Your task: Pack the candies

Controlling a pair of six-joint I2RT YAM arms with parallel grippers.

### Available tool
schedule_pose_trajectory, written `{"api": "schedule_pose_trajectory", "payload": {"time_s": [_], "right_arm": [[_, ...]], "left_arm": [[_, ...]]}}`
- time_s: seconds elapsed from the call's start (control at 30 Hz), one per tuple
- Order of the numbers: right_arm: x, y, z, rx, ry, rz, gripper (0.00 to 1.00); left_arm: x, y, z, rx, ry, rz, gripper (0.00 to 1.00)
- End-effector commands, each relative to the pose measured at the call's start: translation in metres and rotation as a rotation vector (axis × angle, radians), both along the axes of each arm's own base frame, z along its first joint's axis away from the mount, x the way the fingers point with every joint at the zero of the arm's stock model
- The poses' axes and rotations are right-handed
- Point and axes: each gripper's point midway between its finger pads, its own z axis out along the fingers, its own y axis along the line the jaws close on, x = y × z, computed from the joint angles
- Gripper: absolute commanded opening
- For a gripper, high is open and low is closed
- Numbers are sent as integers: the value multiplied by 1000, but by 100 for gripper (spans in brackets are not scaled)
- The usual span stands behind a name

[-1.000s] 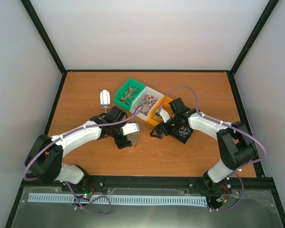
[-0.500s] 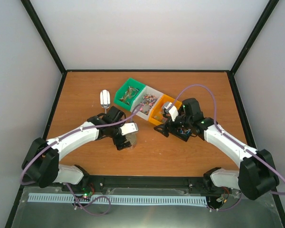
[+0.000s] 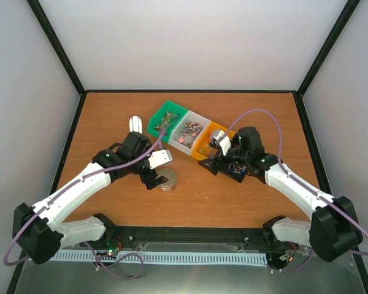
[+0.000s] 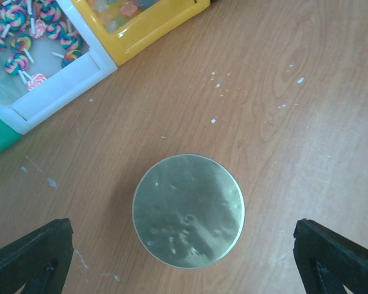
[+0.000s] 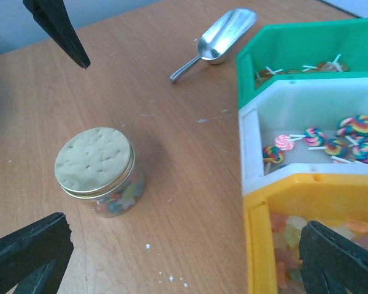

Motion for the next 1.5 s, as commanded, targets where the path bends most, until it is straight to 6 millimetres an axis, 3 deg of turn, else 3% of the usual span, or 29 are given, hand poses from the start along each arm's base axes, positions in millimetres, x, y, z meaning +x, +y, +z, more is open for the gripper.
{"api": "schedule_pose_trajectory", "payload": {"time_s": [0.0, 0.13, 0.23, 0.4, 0.53, 0.83, 0.93, 1.17, 1.47], "right_arm": [[-11, 16, -8, 53, 20, 110, 100], [-20, 25, -28, 34, 28, 156, 100], [-26, 30, -41, 17, 31, 166, 100], [-31, 38, -57, 7, 18, 175, 100], [-38, 48, -68, 5, -24, 187, 100], [-53, 70, -91, 11, -98, 234, 100], [-55, 75, -91, 31, -138, 229, 100], [-65, 86, -100, 73, -182, 276, 100], [-71, 113, -119, 91, -223, 344, 100]], "left_arm": [[-24, -1, 8, 2, 130, -67, 96], [-19, -4, -6, 49, 174, -88, 70], [-10, -5, -11, 73, 136, -104, 58], [5, 1, -35, 159, 92, -106, 47], [10, -1, -46, 168, 74, -117, 44], [4, 7, -77, 240, 87, -162, 44], [2, 5, -68, 216, 92, -152, 46], [-7, 1, -19, 79, 104, -78, 74], [-15, 15, -16, 56, 115, -3, 84]]}}
